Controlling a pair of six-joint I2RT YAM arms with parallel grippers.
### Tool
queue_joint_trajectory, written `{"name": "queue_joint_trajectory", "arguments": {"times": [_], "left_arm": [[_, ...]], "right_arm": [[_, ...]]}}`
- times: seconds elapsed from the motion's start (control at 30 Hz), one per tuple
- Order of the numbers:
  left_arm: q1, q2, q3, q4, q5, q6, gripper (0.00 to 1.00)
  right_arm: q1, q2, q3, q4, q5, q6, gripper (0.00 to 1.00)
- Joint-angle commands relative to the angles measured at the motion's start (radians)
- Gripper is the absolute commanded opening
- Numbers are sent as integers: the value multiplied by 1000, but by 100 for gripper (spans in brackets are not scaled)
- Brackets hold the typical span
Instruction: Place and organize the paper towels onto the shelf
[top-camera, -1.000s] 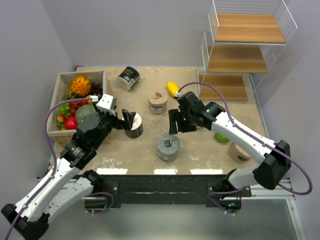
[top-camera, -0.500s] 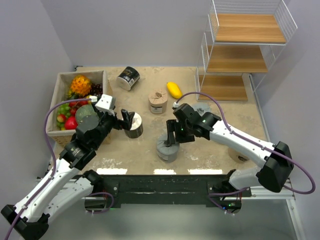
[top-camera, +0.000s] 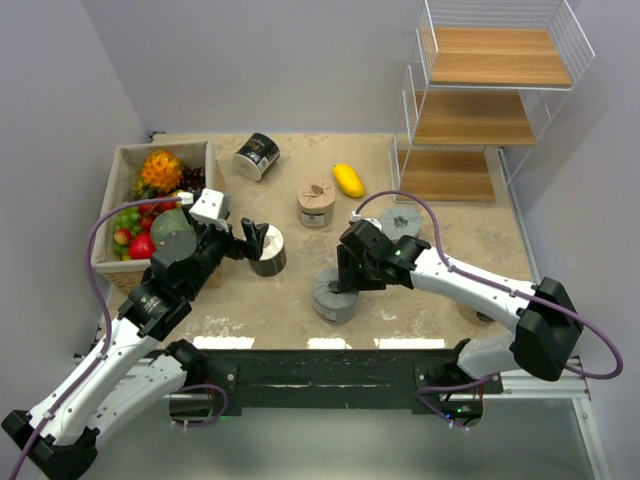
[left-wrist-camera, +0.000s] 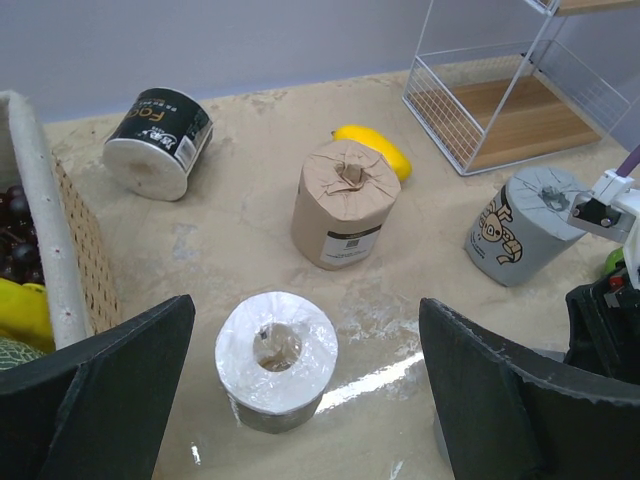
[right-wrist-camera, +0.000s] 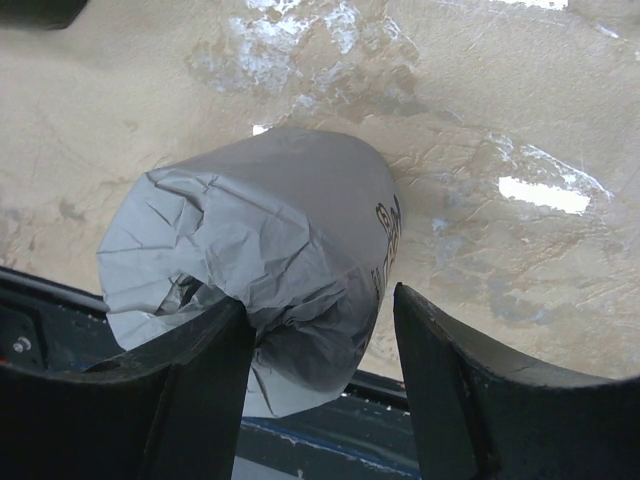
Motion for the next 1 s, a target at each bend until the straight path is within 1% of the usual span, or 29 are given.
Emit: {"name": "queue_joint_trajectory", "arguments": {"times": [0.0,0.07,0.23,0.3,0.33,0.43,0.53,0.73,0.83,0.87,0.9,0.93,0.97], "left_arm": [[-5,-5,4,32,-19,7,100],[-5,-5,4,29,-21,7,100],[-3,-4,4,29,-25,7,100],[-5,-4,4,29,-29,7,100],[-3,-5,4,29,-30,7,100],[-5,-5,2,31,-32,7,100],[-3,-2,4,29,-36,7,100],[-5,-5,4,29,-50,7,100],[-3,-2,4,29,-55,4,100],[-4,-1,4,31,-55,6,100],[-5,3,4,29,-55,4,100],[-5,3,4,31,-53,4,100],[-5,7,4,31,-55,3,100]], "right_arm": [[22,-6,-12,33,80,55,60],[25,-6,-18,37,94,64,55],[28,0,-39,76,105,86,52],[30,0,-39,85,109,95,48],[33,-3,-38,86,112,97,43],[31,-13,5,59,125,89,35],[31,-35,79,17,137,78,31],[33,-93,244,-65,168,68,29],[31,-101,373,-134,232,39,29],[31,-99,463,-180,259,11,29],[30,-86,511,-203,325,-4,29],[30,-77,560,-226,358,-20,29],[27,-66,658,-265,388,-55,29]]}}
